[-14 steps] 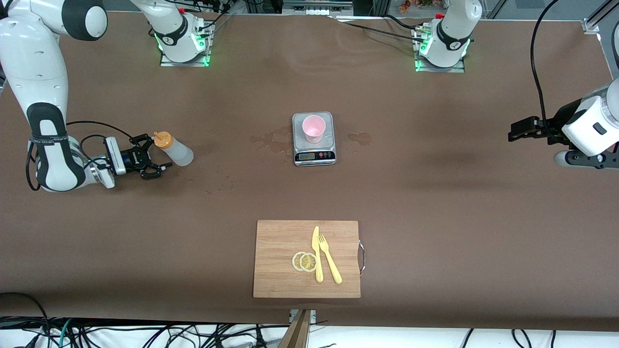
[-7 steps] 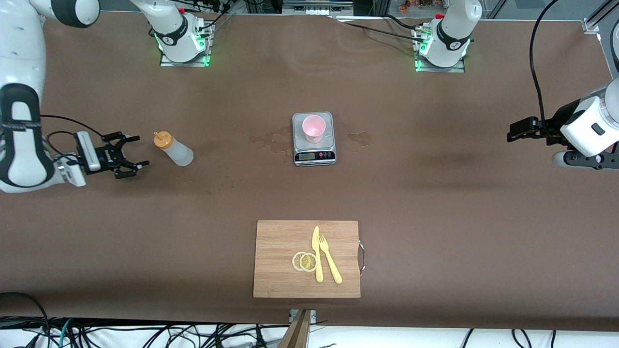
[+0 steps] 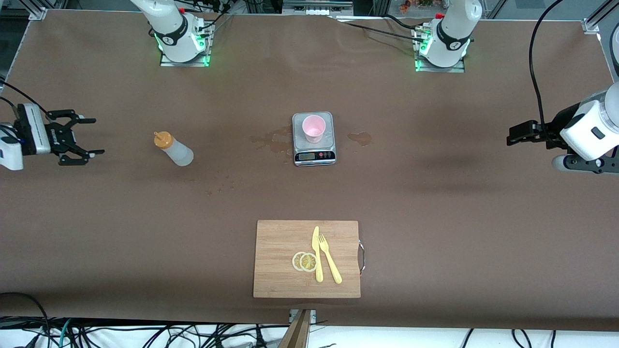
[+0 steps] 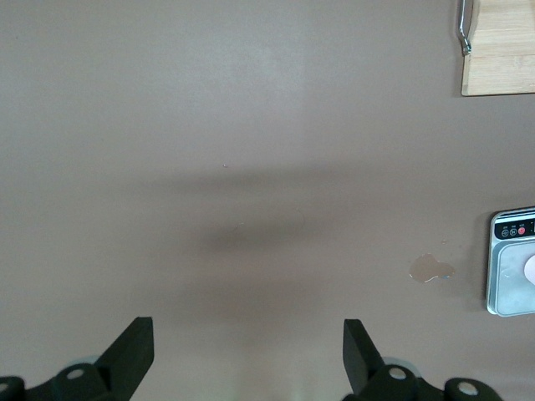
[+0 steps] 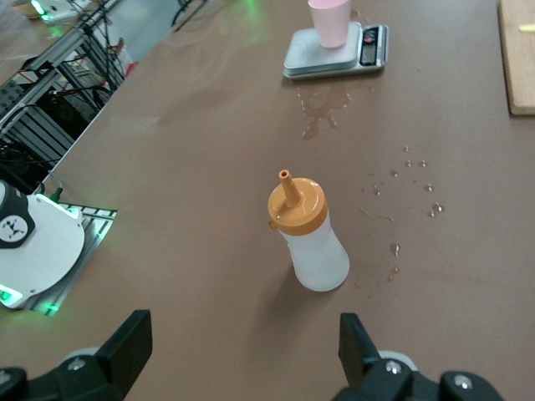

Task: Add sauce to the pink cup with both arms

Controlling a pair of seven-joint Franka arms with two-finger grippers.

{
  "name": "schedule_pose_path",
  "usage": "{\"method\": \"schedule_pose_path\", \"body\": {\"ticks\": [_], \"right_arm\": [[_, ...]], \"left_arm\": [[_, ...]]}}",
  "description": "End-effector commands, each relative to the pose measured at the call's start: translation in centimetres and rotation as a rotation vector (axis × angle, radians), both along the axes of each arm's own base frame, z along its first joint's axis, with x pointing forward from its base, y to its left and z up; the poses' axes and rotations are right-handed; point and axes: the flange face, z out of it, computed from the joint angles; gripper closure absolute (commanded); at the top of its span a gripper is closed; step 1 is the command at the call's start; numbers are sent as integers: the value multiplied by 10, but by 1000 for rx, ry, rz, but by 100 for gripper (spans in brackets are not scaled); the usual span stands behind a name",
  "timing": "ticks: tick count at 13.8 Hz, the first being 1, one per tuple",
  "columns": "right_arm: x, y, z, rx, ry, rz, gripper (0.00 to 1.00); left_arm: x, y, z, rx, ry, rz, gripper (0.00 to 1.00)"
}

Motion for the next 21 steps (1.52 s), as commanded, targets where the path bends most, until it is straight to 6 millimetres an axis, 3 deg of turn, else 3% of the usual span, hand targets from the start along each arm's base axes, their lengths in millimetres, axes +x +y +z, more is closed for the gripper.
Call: {"method": "schedule_pose_path", "body": {"ticks": [1,7,11,18,21], "right_arm": [[-2,29,41,-156,16,-84,1],[11,103,91,-442,20,-269,1],[8,140,119,-560,66,-541,1],[-9,169,177,-816,78,-1038,1],[-7,167,188,-848,98,-1192,1]], "left_arm": [[5,-1,5,3,-6,-1,0],[5,-1,4,7,-5,0,0],[5,-1,5,6,-6,0,0],[5,-1,4,3,-5,-1,0],[5,-1,4,2,-5,-2,0]]}}
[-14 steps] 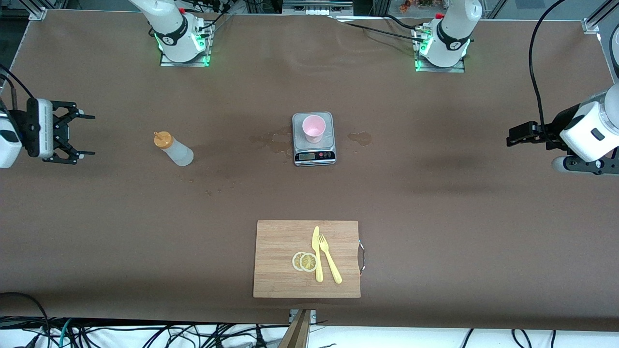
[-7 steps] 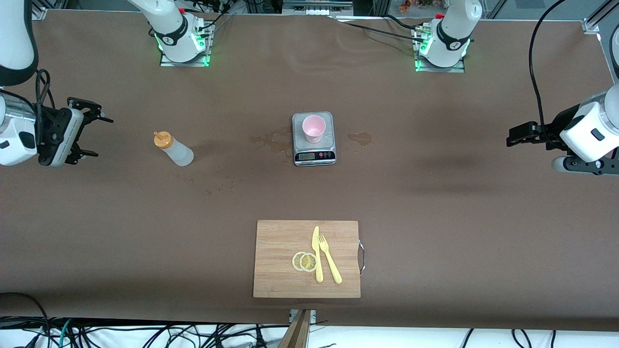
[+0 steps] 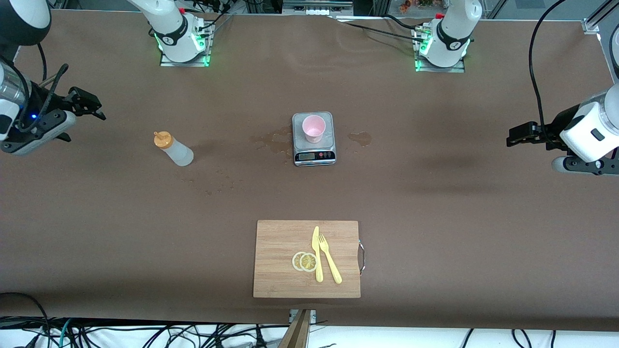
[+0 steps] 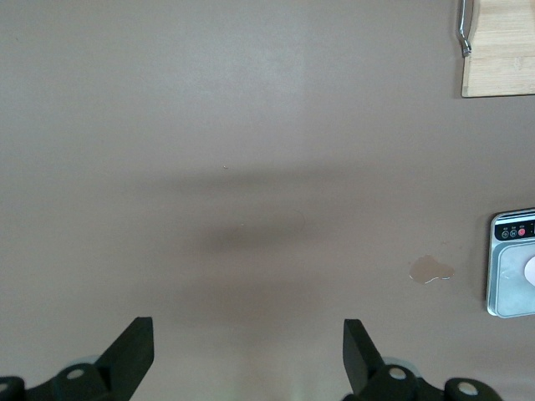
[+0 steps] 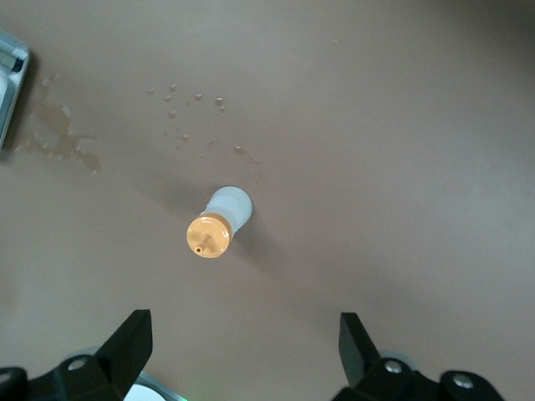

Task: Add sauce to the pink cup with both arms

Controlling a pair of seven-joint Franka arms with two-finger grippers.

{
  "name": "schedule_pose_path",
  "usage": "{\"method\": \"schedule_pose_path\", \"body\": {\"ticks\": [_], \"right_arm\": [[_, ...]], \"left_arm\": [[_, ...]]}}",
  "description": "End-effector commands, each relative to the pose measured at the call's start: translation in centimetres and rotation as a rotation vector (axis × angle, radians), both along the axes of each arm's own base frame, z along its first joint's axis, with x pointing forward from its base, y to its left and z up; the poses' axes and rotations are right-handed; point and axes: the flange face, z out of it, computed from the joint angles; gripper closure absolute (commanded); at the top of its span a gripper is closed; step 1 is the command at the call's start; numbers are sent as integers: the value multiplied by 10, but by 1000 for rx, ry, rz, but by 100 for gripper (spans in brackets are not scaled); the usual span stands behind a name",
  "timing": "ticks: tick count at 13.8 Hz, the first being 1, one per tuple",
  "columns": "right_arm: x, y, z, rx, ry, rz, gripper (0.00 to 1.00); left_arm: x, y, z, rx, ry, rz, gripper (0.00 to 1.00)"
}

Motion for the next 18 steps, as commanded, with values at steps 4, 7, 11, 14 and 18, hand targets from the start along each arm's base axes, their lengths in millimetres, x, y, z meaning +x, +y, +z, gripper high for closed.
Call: {"method": "schedule_pose_path", "body": {"ticks": [4,7,11,14,18], "right_arm": [[1,-1,20,-46,-59,-276,1],[0,18,26,-58,-71,-300,1],[-1,21,24,-24,-55,-294,1],[-1,21,24,-16,-52,-277,1],[-1,20,26,-19,-56,-284,1]], "left_arm": [[3,-1,5,3,-5,-2,0],[4,-1,4,1,-4,-2,0],[4,-1,4,1,-4,-2,0],[4,-1,4,1,-4,-2,0],[4,-1,4,1,-4,-2,0]]}}
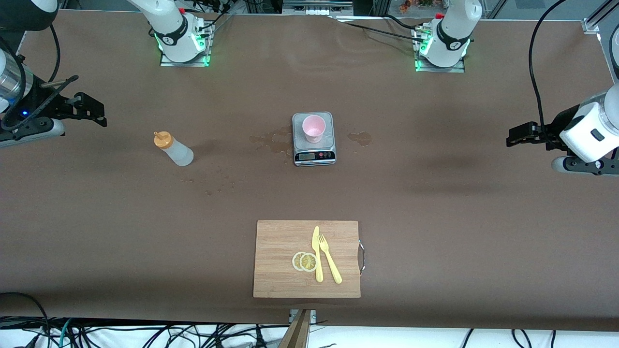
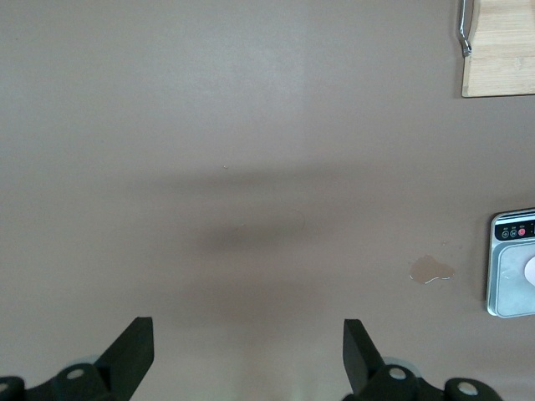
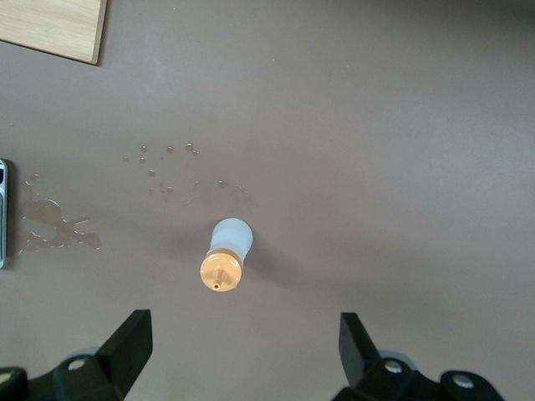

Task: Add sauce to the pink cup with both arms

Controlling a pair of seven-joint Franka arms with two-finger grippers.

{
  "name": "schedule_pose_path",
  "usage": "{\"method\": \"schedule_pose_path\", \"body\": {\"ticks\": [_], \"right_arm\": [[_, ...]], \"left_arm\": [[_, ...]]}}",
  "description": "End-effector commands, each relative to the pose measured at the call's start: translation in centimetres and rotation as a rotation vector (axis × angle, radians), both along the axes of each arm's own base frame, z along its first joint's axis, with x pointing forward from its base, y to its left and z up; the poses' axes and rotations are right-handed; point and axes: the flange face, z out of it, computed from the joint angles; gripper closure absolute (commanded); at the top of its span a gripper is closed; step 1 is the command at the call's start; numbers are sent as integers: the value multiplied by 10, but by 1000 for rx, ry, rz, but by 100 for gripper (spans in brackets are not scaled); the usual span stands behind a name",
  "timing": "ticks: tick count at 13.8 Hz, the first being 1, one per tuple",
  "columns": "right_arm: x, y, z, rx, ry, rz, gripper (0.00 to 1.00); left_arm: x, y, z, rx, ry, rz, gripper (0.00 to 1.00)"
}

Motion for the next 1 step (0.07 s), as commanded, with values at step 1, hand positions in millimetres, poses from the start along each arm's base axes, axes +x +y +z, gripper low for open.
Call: {"method": "schedule_pose_path", "body": {"ticks": [1], "right_arm": [[-4,-1,8,18,0,-1,1]], "left_arm": [[4,-1,5,1,-4,-2,0]]}}
